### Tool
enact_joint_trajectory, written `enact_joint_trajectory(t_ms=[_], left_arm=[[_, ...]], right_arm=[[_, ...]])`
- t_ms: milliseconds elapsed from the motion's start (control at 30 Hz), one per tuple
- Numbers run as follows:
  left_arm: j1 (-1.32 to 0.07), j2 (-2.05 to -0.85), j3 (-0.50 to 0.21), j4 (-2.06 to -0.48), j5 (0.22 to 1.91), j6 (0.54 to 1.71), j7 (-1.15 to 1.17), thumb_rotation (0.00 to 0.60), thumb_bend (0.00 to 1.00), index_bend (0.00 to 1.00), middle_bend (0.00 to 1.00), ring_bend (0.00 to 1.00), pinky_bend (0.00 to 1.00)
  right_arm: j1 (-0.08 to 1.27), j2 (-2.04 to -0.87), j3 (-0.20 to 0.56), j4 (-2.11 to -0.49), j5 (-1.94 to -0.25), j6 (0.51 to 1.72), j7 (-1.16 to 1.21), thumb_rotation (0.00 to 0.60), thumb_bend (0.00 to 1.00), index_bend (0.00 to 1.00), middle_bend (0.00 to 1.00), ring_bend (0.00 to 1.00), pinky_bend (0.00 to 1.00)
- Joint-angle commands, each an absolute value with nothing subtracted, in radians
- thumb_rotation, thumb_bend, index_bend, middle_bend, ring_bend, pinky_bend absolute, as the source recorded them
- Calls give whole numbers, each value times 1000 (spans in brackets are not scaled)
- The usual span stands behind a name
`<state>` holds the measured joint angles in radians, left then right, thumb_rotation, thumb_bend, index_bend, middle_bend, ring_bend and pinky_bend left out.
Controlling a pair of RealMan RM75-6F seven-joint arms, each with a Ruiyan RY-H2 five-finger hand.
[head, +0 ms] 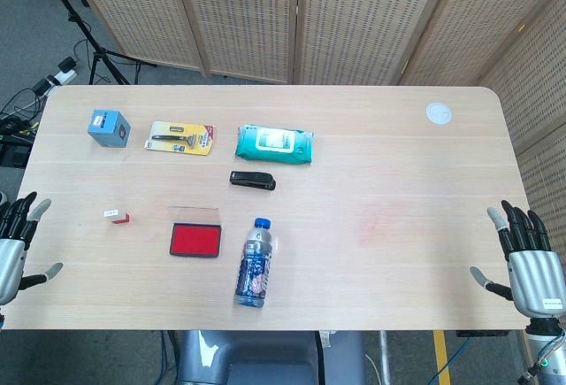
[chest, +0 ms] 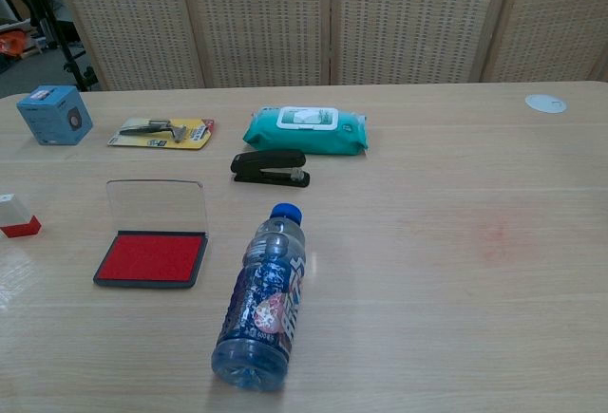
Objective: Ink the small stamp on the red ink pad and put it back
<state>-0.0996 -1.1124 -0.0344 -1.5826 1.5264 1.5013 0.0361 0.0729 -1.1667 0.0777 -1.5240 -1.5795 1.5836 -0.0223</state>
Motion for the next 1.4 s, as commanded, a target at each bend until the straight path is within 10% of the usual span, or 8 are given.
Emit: enact_joint_trajectory(t_ms=[33,367,567,667,1400], left_arm=[[-99,-1115,-33,-1582,1525,1498,47,600,0,0,0,0,0],[-128,-1125,-55,-1556,1461,1425,14,600,0,0,27,50,37],[-185,-1185,-100,-1516,1316,1279,-9,600,3,0,675,719,660],[-208,-1241,-126,-1483,1279,1258,-16,600,46,61,826,860,821],[-377,-1294,-205,-1492,935,978,151,600,247,363,884,911,867]], right_arm=[[72,-1165,78,-1524,-1580,1586,-17,600,0,0,0,0,0],[73,-1164,77,-1531,-1583,1584,-17,600,0,0,0,0,0],[73,-1161,72,-1537,-1586,1579,-20,600,0,0,0,0,0],[76,-1162,71,-1535,-1584,1570,-18,600,0,0,0,0,0],[83,-1144,76,-1540,-1556,1540,34,600,0,0,0,0,0]])
